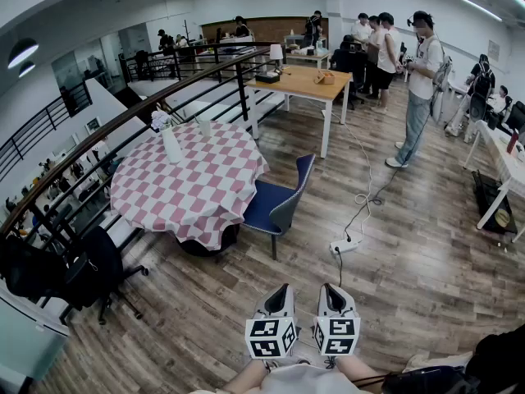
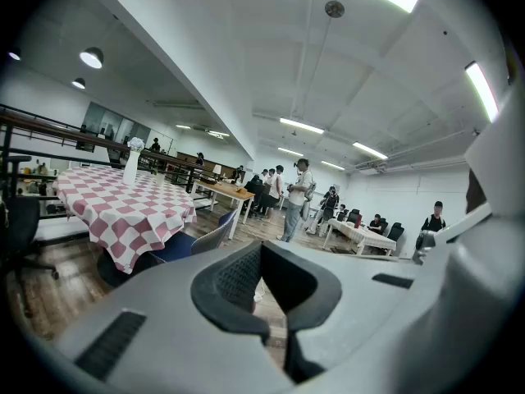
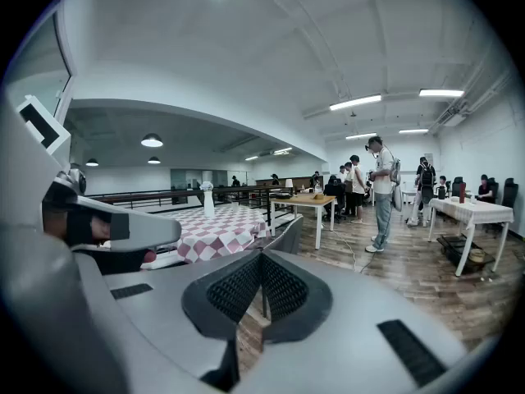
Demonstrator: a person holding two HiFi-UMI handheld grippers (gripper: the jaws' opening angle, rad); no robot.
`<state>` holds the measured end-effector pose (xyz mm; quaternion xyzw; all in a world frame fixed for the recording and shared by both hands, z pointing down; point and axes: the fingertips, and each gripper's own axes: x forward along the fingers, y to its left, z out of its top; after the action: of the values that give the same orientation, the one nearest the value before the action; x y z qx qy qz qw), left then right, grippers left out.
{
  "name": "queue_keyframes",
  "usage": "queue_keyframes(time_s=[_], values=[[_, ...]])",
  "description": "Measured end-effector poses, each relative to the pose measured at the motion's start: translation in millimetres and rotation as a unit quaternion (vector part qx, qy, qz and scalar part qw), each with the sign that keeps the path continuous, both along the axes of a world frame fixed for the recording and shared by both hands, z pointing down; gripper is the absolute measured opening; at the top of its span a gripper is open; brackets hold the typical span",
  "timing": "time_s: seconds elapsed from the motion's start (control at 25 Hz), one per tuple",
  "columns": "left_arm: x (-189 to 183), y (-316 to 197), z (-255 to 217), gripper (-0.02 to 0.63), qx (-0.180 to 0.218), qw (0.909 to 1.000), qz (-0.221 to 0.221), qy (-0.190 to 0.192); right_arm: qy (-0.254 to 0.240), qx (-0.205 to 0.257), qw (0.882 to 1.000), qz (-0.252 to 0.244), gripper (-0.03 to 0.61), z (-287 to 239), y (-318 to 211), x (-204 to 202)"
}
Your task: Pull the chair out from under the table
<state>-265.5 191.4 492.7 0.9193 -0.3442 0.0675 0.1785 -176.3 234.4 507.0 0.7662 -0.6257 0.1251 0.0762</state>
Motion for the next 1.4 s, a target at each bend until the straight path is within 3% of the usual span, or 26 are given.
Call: queue_keyframes(time_s=[0.68, 1.4], values=[[1.9, -11.4, 5.2, 0.003, -0.01, 0.9999, 0.012, -0.001, -0.008, 0.005, 1.0, 0.019, 0.017, 3.2, -8.0, 7.4], [-25.6, -39.0, 27.9, 0.003, -0.021, 0.9975, 0.064, -0.022, -0.031, -0.053, 0.99, 0.125, 0.017, 50.6, 9.9, 15.1]])
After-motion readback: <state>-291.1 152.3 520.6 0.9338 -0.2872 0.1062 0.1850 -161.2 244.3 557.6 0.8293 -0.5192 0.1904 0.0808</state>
